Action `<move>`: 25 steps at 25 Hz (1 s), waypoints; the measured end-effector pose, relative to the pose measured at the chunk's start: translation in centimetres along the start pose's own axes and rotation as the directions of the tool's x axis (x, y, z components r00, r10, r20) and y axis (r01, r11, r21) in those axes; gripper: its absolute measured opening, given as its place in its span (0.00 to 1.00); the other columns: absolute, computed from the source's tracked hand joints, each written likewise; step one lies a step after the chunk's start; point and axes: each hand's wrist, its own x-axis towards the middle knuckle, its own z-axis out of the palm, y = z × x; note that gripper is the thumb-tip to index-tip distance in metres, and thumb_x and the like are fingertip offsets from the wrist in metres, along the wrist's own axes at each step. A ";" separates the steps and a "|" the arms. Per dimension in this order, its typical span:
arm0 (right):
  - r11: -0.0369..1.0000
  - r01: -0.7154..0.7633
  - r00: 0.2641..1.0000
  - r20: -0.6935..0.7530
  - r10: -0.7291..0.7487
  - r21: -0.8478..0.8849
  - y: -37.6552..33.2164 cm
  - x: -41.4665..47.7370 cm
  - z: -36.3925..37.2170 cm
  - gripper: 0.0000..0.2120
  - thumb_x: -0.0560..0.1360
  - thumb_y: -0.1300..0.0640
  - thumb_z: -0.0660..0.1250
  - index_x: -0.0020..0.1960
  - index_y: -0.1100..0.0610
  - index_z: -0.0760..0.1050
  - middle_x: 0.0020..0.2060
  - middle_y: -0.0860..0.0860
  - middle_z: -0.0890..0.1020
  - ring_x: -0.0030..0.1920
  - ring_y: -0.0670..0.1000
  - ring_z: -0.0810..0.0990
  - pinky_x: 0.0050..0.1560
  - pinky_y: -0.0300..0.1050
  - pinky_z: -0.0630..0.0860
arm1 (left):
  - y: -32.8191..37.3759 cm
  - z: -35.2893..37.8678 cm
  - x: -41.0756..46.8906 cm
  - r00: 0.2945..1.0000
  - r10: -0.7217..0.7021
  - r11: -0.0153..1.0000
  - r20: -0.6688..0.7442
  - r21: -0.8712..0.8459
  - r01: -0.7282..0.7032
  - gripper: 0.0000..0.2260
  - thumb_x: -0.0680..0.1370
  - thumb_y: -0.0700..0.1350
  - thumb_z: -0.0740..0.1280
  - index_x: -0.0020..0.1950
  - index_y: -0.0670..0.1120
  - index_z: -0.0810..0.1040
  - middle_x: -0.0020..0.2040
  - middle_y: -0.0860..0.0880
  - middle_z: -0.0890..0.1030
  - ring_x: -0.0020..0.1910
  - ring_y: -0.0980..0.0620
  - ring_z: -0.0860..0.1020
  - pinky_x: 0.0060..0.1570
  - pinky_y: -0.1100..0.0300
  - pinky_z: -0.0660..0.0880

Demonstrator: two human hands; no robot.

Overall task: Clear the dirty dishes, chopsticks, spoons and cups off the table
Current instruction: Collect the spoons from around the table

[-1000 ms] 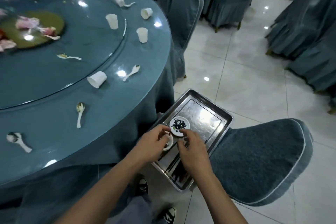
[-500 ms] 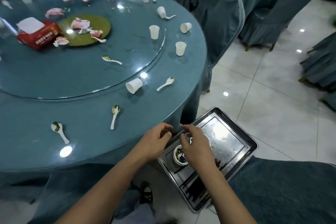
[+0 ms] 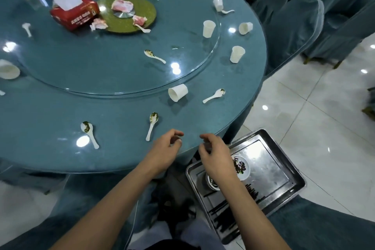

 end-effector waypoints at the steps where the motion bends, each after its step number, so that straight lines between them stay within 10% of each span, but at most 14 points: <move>1: 1.000 0.004 0.999 0.033 -0.004 -0.001 -0.3 0.6 0.5 0.14 0.80 0.54 0.65 0.65 0.51 0.77 0.58 0.49 0.79 0.54 0.47 0.79 0.60 0.50 0.77 | -0.5 -0.5 0.0 1.000 -0.006 1.000 -0.020 -0.006 0.006 0.08 0.83 0.44 0.64 0.57 0.56 0.77 0.56 0.51 0.82 0.57 0.53 0.79 0.63 0.53 0.75; 20: 0.929 0.361 0.834 0.472 -0.287 -0.074 -11.0 7.2 15.5 0.13 0.78 0.55 0.67 0.62 0.54 0.78 0.55 0.51 0.80 0.56 0.51 0.79 0.61 0.50 0.75 | -10.8 -12.2 -3.7 0.802 -0.366 0.906 -0.472 -0.376 0.193 0.09 0.84 0.41 0.63 0.56 0.54 0.80 0.52 0.51 0.85 0.55 0.52 0.81 0.55 0.60 0.74; 25: 0.903 0.414 0.791 0.536 -0.295 -0.114 -13.7 7.0 21.1 0.12 0.77 0.55 0.68 0.60 0.55 0.79 0.53 0.52 0.81 0.53 0.52 0.80 0.58 0.49 0.76 | -13.7 -15.1 -3.5 0.655 -0.586 0.672 -0.478 -0.738 0.062 0.12 0.86 0.41 0.58 0.58 0.44 0.81 0.50 0.45 0.85 0.54 0.45 0.82 0.56 0.52 0.77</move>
